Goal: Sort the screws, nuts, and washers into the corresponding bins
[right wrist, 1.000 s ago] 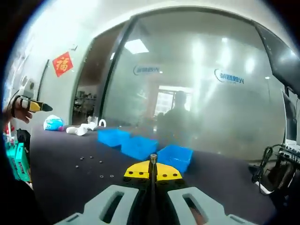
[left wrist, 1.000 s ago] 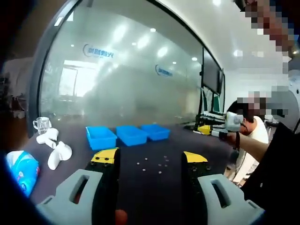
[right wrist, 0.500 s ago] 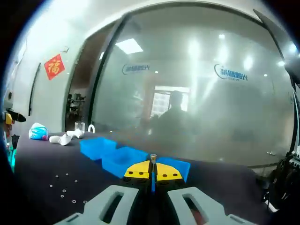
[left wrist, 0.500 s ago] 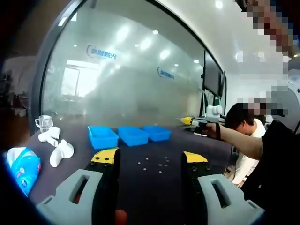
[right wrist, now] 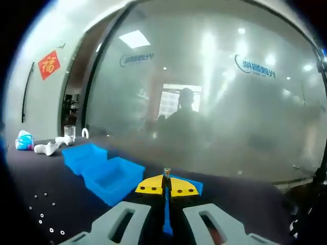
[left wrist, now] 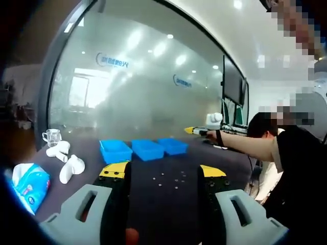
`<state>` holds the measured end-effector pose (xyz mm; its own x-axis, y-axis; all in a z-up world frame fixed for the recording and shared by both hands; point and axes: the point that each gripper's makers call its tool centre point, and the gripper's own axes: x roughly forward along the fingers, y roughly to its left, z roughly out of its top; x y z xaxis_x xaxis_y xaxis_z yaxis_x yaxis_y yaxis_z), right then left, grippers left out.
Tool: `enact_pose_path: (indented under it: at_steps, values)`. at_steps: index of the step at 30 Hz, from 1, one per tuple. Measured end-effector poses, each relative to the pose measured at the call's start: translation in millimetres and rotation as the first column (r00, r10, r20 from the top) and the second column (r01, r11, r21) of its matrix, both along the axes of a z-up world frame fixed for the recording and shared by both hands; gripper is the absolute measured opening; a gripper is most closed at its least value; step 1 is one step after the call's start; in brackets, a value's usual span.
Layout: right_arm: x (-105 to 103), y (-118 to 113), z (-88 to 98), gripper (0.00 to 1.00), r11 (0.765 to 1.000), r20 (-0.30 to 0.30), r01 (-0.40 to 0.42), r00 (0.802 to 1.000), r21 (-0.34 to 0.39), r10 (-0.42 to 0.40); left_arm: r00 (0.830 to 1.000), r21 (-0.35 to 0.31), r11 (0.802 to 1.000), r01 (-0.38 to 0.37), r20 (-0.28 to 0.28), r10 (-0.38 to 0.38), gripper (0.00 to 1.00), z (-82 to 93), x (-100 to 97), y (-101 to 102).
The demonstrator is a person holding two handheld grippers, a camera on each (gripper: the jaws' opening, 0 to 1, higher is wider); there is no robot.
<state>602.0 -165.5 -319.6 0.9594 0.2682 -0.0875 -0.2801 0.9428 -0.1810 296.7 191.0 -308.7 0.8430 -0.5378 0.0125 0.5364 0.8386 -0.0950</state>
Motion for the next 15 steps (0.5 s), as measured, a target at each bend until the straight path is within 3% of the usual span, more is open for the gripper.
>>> enact_pose_path:
  at_steps: [3, 15]
  values:
    - [13, 1, -5.0, 0.00, 1.000, -0.035, 0.000, 0.999, -0.002, 0.000, 1.000, 0.003, 1.000, -0.007, -0.001, 0.007, 0.52, -0.3, -2.9, 3]
    - [37, 0, -10.6, 0.00, 1.000, -0.064, 0.024, 0.998, -0.007, -0.024, 0.999, 0.011, 0.999, -0.035, 0.007, 0.035, 0.52, 4.0, -11.6, 9]
